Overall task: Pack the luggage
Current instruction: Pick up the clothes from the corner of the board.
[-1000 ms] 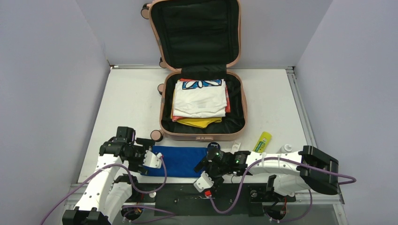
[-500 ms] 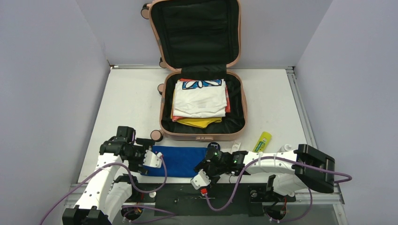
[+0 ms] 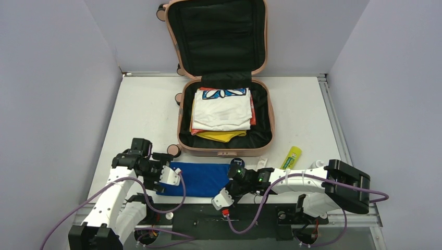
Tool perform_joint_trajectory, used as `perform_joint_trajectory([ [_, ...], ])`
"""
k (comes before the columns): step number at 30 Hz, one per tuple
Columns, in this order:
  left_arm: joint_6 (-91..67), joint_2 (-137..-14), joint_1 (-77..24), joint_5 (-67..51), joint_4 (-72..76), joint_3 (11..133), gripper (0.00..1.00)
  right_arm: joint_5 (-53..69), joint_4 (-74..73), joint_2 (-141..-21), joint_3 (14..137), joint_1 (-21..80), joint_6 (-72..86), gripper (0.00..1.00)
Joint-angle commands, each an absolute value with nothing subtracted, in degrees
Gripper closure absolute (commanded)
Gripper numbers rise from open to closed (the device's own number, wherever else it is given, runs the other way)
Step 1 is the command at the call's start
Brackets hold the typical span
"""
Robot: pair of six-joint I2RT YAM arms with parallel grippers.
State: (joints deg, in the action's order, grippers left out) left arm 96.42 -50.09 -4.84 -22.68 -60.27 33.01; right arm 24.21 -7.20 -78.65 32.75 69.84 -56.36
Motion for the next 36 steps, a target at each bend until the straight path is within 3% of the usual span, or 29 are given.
perform_joint_trajectory([
  [1, 97.3, -50.8, -6.1, -23.7, -60.9, 35.0, 0.04, 24.9, -9.5, -78.9, 34.7, 69.7, -56.6, 0.88],
  [3, 97.4, -51.0, -6.6, -23.6, -60.6, 34.7, 0.04, 25.8, -11.6, -79.3, 35.9, 69.4, -56.8, 0.91],
  [4, 97.4, -51.1, -6.8, -23.6, -60.4, 34.5, 0.04, 26.7, -13.1, -79.6, 36.8, 69.3, -57.0, 0.85],
  [7, 97.2, -51.2, -7.2, -23.2, -60.0, 33.8, 0.04, 28.8, -18.3, -79.7, 39.1, 69.4, -58.1, 0.44],
  [8, 97.1, -51.2, -7.3, -23.0, -59.8, 33.6, 0.04, 29.1, -19.0, -79.4, 39.2, 69.5, -58.4, 0.36],
  [11, 96.7, -51.2, -7.3, -22.4, -59.2, 32.9, 0.04, 27.4, -16.4, -78.1, 38.3, 70.2, -57.2, 0.31],
  [17, 96.2, -51.3, -7.3, -22.0, -59.2, 32.2, 0.04, 19.8, -8.0, -80.2, 37.5, 74.1, -51.7, 0.37],
  [26, 96.2, -52.1, -7.3, -21.7, -59.8, 32.4, 0.04, 15.2, -7.2, -81.7, 35.7, 77.1, -51.5, 0.63],
  [36, 97.1, -53.1, -8.5, -22.6, -60.3, 33.4, 0.04, 12.2, -6.0, -81.1, 35.0, 73.4, -49.7, 0.58],
])
